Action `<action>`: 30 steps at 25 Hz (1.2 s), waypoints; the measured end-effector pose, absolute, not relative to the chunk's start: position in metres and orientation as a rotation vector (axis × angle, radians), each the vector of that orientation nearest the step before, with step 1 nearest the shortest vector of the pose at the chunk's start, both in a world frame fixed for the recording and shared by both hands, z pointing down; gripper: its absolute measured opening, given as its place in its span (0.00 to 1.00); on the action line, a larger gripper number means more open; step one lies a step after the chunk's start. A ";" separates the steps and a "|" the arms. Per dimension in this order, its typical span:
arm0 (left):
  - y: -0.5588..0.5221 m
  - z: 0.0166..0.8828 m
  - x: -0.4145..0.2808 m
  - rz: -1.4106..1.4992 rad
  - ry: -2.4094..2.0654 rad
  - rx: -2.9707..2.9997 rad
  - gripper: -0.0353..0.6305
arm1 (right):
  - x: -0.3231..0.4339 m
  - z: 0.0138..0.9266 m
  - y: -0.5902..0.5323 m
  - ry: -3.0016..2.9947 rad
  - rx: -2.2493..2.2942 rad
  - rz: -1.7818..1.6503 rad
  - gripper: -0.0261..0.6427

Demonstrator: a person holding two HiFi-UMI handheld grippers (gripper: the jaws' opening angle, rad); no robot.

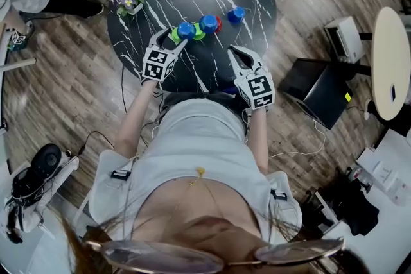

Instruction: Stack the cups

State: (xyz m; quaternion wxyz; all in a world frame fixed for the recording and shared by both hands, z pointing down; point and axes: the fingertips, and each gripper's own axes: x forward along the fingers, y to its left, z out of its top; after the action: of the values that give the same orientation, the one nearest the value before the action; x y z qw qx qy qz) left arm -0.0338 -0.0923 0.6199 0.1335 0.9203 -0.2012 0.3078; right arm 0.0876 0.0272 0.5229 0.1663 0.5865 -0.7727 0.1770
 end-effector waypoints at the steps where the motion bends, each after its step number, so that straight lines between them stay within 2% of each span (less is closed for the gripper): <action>1: -0.092 0.619 -0.035 0.890 -0.592 2.665 0.49 | 0.088 0.523 0.027 -2.202 1.666 0.503 0.07; 9: -0.086 0.614 -0.043 0.875 -0.634 2.642 0.48 | 0.092 0.525 0.020 -2.220 1.632 0.498 0.07; 20: -0.071 0.613 -0.050 0.833 -0.712 2.614 0.18 | 0.096 0.529 0.011 -2.246 1.566 0.470 0.07; 30: -0.053 0.604 -0.034 0.753 -0.704 2.604 0.10 | 0.107 0.535 0.007 -2.274 1.513 0.459 0.07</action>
State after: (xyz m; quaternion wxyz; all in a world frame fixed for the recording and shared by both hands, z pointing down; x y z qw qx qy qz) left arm -0.0342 -0.0525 0.6037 0.1697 0.9162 -0.2479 0.2651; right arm 0.1068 0.0068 0.5348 0.1846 0.5369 -0.8069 0.1630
